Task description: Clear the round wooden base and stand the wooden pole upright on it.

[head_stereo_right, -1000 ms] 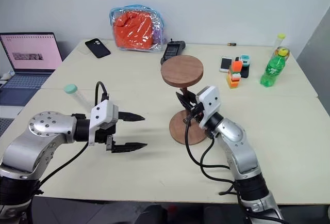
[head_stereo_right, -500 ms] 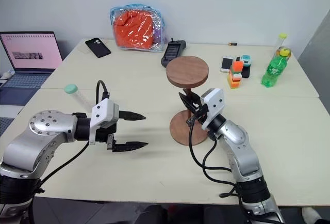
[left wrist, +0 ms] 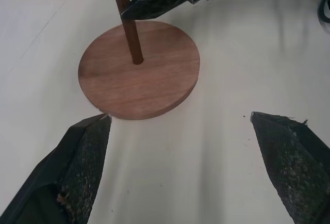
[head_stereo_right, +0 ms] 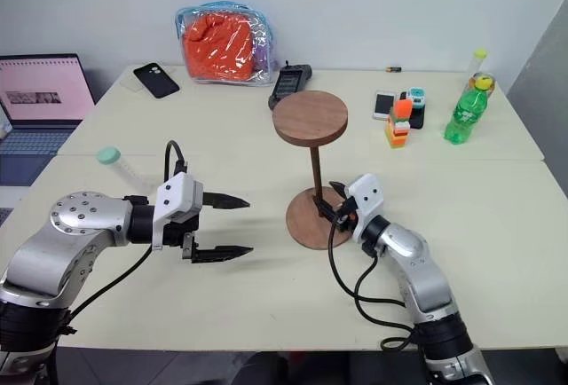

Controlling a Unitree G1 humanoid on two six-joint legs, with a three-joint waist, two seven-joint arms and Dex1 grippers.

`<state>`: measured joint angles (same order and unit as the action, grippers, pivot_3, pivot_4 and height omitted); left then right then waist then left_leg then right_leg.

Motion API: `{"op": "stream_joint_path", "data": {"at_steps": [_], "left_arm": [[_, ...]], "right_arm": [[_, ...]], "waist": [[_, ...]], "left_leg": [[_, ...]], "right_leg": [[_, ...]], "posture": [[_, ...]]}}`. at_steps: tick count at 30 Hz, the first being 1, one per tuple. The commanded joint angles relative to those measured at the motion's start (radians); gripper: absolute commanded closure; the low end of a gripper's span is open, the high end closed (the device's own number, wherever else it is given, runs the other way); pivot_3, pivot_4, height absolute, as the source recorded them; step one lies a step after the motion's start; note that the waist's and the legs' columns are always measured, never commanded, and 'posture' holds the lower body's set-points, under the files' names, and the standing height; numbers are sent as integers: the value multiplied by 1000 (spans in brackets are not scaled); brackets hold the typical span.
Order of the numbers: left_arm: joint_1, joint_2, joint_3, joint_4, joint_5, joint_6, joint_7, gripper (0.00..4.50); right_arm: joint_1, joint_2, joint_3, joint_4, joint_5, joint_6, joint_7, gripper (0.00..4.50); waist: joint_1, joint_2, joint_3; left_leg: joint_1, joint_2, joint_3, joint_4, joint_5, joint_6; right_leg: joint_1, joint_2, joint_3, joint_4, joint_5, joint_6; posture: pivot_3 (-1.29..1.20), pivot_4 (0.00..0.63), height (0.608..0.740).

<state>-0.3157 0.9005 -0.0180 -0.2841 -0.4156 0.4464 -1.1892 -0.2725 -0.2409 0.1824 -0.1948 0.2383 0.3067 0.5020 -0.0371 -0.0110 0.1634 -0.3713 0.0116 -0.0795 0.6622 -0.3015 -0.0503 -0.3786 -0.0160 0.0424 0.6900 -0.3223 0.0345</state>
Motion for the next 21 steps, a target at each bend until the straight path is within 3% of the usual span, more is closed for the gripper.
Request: {"op": "stream_joint_path", "data": {"at_steps": [1,4,8,14,21], "left_arm": [[-21,-5,6,-18,-3,-11,6,0],[-37,-13,18,-21,-23,2,8,0],[-61,-23,40,-30,-56,32,21,0],[-91,17,71,-34,-69,92,43,0],[-99,33,101,15,-81,73,26,0]], "right_arm": [[16,-28,15,-62,3,14,37,792],[27,-74,25,-93,-8,29,68,17],[58,-155,4,-166,10,70,113,17],[144,-356,-138,-346,152,140,255,17],[260,-591,-434,-444,337,214,425,17]], "waist": [[2,0,0],[3,0,0],[8,0,0],[7,0,1],[8,-1,3]], "left_leg": [[0,0,0,0,0,0],[-1,0,0,0,0,0],[-3,-1,-1,1,0,0],[-5,-1,-1,2,0,0],[-5,-1,-1,2,0,0]], "right_leg": [[0,0,0,0,0,0],[0,0,0,0,0,0],[0,0,-1,-1,0,0],[-1,0,-1,-2,0,0],[0,0,-2,-2,0,0]], "posture": [[0,150,740],[0,150,740],[0,150,740],[0,150,740],[0,150,740]]}}
